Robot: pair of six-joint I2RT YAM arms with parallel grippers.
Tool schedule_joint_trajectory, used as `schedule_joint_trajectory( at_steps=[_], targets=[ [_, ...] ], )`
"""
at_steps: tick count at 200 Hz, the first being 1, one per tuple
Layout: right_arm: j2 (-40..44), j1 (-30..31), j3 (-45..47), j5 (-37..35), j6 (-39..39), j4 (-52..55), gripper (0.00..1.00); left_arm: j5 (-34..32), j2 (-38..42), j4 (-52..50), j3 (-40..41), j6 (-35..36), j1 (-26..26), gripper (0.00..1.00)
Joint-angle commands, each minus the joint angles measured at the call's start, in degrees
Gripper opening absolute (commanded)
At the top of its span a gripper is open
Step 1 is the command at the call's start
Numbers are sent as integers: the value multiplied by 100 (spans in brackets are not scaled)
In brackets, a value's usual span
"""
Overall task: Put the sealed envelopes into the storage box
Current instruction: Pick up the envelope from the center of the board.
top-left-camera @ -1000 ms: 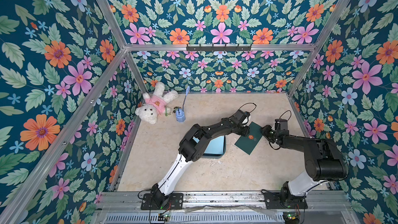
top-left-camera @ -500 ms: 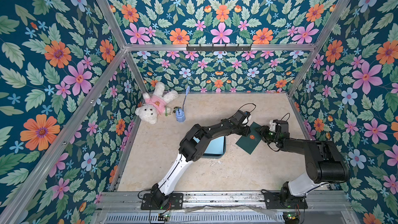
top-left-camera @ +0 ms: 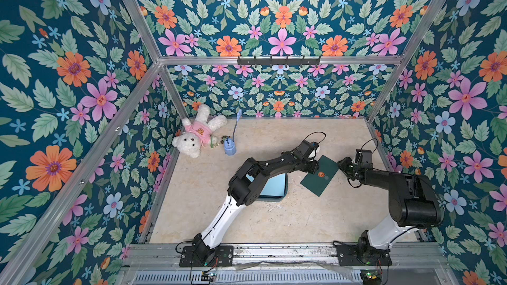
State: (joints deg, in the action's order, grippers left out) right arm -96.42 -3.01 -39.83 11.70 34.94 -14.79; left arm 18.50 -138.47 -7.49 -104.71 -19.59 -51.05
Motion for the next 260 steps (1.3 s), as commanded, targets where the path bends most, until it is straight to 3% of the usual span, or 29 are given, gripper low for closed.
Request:
schedule_joint_trajectory(
  at_steps=[1, 105, 170, 260],
  targets=[
    [-173, -7, 52, 41, -31, 508, 45, -165, -58, -807, 69, 4, 5, 28],
    [-16, -7, 361, 1167, 239, -182, 45, -120, -118, -765, 67, 0, 9, 28],
    [97, -2, 598, 2059, 822, -1087, 45, -103, -127, -695, 161, -16, 8, 28],
    [106, 0, 1436, 3117, 2768, -3239, 47, -88, -105, -635, 223, -25, 7, 28]
  ],
)
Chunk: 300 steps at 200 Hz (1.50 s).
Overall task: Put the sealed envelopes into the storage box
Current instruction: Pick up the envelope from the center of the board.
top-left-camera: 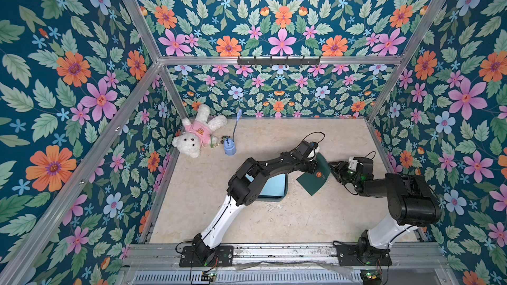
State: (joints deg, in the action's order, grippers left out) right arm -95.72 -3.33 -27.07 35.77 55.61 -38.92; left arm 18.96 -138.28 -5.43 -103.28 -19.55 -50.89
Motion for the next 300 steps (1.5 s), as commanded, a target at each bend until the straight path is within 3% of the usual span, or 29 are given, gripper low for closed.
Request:
schedule_joint_trajectory(
  at_steps=[1, 49, 142, 181, 236, 272, 300],
  targets=[
    [32, 29, 167, 716, 716, -840, 48, -137, -123, -838, 81, -30, -8, 28],
    [308, 27, 639, 705, 1403, -1765, 56, -121, -155, -802, 116, -40, -9, 28],
    [598, 26, 732, 412, 1203, -1335, 60, -111, -158, -790, 141, -41, -8, 28],
    [590, 26, 1074, 416, 2303, -2449, 61, -101, -152, -744, 190, -62, -8, 28],
    [502, 26, 1523, 38, 3399, -3230, 62, -61, -138, -671, 239, -84, -8, 27],
    [-284, 30, 1835, -162, 4315, -4807, 63, -49, -97, -660, 298, -76, -8, 28],
    [-1092, 31, 1881, -187, 4810, -6098, 74, -26, -64, -597, 370, -84, -10, 28]
  ],
)
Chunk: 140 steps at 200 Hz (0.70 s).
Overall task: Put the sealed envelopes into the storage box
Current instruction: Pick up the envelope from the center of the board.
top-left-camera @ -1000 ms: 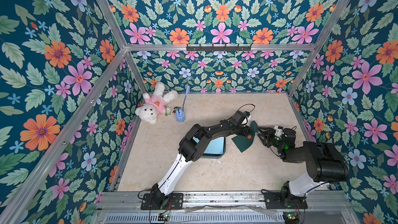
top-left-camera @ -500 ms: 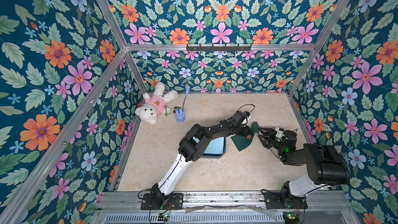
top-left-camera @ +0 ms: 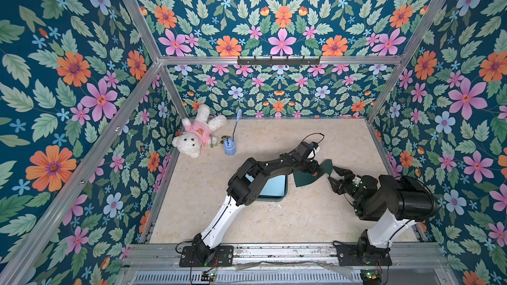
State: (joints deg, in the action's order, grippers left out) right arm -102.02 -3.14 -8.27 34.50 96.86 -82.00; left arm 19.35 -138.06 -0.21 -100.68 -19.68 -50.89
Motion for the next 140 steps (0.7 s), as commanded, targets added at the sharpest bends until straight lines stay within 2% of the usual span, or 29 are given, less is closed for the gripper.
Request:
schedule_joint_trajectory(
  at_steps=[1, 24, 50, 66, 92, 113, 127, 140],
  targets=[
    [-496, 9, 6, -54, 694, -1818, 74, -64, -83, -1121, 119, -71, -9, 28],
    [-915, 6, 73, -49, 776, -2389, 72, -60, -81, -1124, 128, -71, -8, 28],
    [-933, 6, 100, -51, 484, -2232, 71, -70, -83, -1138, 113, -75, -6, 28],
    [-884, 9, -30, 65, 94, -1841, 67, -65, -98, -1153, 75, -72, -8, 28],
    [-284, 32, -316, 156, -1303, 168, 56, -52, -81, -1161, 58, -71, -8, 28],
    [456, 97, -719, -139, -2766, 2460, 39, 11, -63, -1145, 51, -86, -12, 27],
    [852, 200, -965, -399, -3555, 3537, 30, 50, -50, -1106, 45, -115, -8, 28],
    [1059, 250, -1118, -637, -3993, 4089, 20, 86, -13, -1057, 40, -154, -8, 28]
  ],
)
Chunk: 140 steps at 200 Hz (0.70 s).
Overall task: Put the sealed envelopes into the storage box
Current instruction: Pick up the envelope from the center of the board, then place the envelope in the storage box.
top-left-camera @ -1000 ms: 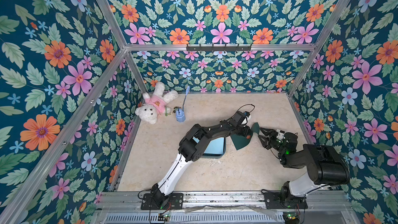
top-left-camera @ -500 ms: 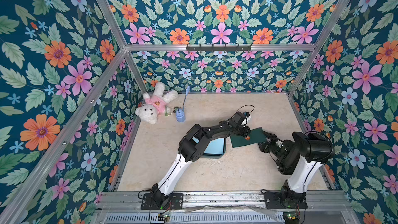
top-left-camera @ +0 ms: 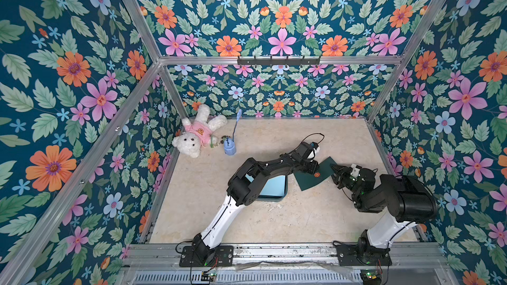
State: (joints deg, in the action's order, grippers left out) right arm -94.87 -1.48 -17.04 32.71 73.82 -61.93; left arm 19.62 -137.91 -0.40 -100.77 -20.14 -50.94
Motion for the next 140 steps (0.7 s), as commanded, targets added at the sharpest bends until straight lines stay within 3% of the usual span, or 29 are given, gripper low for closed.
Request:
schedule_joint_trajectory(
  at_steps=[1, 19, 48, 67, 104, 140],
  targets=[
    [354, 85, -249, -471, -1710, 2103, 19, 64, -23, -1035, 44, -110, -4, 28],
    [479, 86, -337, -597, -2122, 2307, 0, 75, 101, -974, 58, -142, -4, 30],
    [952, 107, -736, -753, -3082, 3323, 0, -129, 626, -805, 235, -104, -4, 34],
    [1545, 152, -1142, -958, -3903, 4340, 0, -517, 1220, -705, 452, 13, -4, 44],
    [3057, 854, -2097, -1717, -5747, 5885, 0, -1253, 2821, -375, 1402, 166, 148, 48],
    [3870, 1675, -2786, -1112, -7372, 6014, 0, -1738, 4679, -183, 2960, 134, 683, 48]
  ],
)
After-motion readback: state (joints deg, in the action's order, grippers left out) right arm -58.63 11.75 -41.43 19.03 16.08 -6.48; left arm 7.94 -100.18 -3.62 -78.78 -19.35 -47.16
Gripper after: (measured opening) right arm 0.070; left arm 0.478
